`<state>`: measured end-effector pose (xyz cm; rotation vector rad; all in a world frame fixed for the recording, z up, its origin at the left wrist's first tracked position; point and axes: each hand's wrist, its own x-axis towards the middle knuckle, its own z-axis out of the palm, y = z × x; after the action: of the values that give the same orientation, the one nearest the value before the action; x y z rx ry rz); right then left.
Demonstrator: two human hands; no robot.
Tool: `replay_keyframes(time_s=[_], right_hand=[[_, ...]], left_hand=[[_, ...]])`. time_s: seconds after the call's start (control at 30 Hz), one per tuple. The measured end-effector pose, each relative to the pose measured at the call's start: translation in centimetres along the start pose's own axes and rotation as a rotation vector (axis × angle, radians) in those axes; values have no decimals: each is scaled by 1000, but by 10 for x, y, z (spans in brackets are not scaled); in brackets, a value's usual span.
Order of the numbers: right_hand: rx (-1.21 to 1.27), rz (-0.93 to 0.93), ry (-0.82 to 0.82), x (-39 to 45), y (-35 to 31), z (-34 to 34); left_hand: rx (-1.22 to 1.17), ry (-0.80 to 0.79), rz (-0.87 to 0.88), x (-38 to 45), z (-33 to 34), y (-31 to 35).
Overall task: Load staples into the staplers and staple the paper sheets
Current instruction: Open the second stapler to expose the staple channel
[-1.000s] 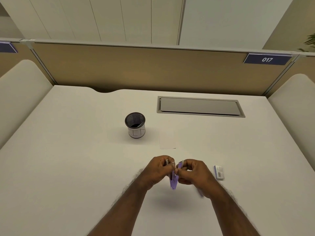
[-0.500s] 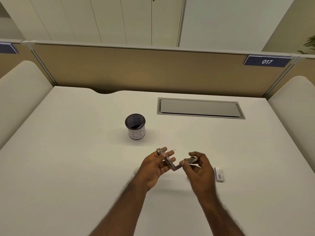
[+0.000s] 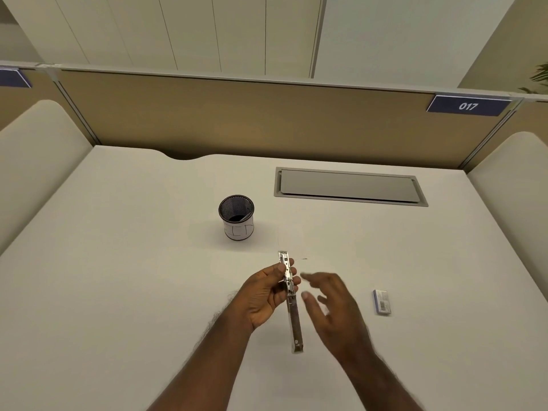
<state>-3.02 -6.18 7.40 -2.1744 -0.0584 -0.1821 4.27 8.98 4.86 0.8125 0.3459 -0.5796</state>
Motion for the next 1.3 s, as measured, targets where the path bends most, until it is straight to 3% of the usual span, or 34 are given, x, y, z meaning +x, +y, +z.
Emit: replay_keyframes(time_s=[0.2,0.43,1.3], right_hand=[[-279,33,-138,31,-4,-7],[-511,15,-196,33,-3,-10],[-316,-111,-142,13,18,-8]], left_hand=[[140,-147,-92,-4,4,-3],[240,-190,-143,-3,-4,1],[200,-85,-169,-7,3,-16]])
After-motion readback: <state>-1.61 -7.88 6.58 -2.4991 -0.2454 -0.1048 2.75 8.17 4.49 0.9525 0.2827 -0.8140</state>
